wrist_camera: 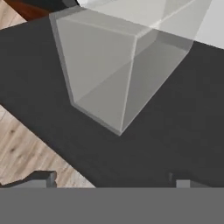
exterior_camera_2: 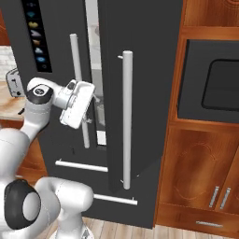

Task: Retrieve the butter from the fridge and place it on a plate on the dining table. Then retrieve the butter knife by the fridge and place it near the plate.

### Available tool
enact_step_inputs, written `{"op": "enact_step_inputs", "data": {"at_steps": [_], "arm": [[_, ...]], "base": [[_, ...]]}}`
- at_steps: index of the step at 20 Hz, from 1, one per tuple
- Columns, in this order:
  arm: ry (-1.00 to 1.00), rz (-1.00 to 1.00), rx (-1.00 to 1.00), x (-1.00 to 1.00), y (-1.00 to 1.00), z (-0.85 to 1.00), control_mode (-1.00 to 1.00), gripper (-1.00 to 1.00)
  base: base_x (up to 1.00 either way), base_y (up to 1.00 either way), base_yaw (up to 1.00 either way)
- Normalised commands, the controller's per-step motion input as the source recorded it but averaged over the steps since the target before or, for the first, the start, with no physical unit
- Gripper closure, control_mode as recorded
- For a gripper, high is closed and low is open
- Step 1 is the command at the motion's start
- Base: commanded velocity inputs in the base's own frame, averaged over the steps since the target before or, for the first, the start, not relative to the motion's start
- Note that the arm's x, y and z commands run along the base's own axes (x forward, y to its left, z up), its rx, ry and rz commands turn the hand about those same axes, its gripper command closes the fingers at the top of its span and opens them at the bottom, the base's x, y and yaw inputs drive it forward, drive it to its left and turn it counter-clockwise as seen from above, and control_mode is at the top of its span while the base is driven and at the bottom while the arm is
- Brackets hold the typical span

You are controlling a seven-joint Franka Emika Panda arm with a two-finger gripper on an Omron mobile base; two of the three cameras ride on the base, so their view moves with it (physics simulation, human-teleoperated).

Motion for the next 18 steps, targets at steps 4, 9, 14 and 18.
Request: {"op": "enact_step_inputs", "data": {"at_steps": [4, 9, 14, 18], "arm": [[0.12, 0.0, -0.11, -0.01, -0.81, -0.06, -1.0, -1.0], [0.09, 0.0, -0.1, -0.18, -0.72, 0.0, -1.0, -1.0], [0.09, -0.05, -0.01, -0.39, -0.99, 0.0, -1.0, -1.0], [0.07, -0.1, 0.13, -0.28, -0.97, 0.0, -1.0, -1.0]], "base": [[0.0, 0.0, 0.0], [0.0, 0.0, 0.0], [0.0, 0.0, 0.0], [0.0, 0.0, 0.0]]}}
